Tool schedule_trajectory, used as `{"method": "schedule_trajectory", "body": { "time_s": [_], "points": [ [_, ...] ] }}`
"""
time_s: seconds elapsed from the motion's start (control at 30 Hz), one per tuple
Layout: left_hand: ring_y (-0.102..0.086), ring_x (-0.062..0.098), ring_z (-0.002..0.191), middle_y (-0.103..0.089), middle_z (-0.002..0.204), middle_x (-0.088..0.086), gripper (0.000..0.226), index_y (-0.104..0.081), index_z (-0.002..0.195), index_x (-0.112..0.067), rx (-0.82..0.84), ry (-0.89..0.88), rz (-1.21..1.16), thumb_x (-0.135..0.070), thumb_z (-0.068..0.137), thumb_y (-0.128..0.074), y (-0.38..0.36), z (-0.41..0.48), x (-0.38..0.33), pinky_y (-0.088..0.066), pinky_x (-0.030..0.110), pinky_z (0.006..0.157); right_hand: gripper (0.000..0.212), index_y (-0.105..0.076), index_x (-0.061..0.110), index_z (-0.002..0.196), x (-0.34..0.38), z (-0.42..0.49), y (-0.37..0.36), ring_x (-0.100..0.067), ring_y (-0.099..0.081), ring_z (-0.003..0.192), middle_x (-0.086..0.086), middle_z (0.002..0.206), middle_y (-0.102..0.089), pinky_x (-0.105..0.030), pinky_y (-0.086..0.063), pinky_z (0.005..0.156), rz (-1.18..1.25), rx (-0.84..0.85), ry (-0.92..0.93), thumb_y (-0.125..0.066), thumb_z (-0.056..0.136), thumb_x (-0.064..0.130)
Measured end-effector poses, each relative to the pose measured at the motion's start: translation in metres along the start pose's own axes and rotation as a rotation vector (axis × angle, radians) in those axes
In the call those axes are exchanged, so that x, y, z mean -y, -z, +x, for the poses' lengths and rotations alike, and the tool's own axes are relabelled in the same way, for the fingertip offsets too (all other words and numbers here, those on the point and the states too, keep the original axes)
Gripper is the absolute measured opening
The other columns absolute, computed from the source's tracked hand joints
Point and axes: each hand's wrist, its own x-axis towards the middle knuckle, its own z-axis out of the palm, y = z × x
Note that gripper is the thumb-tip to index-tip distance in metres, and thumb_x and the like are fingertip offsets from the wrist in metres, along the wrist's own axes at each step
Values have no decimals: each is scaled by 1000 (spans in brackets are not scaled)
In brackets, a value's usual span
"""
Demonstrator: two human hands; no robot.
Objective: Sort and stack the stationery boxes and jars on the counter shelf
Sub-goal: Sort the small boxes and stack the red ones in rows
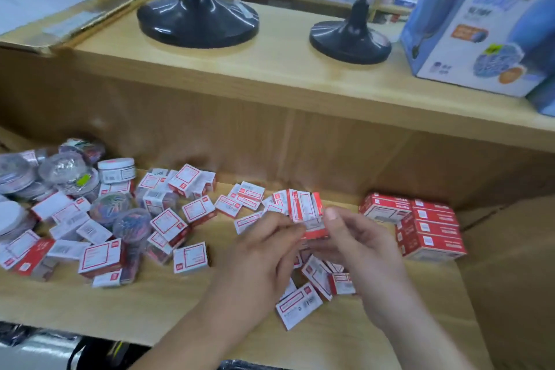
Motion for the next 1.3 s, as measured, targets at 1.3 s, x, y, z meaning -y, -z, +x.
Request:
{"method": "schedule_trajectory", "body": {
  "time_s": [1.3],
  "points": [
    [-54,21,120,-59,129,-5,49,-61,133,-22,227,338,284,-35,88,-75,-73,62,53,-47,33,99,14,-67,19,79,-70,53,61,-13,-70,75,6,75,-72,-32,-56,77,-384,-343,12,-80,82,23]
  ]
}}
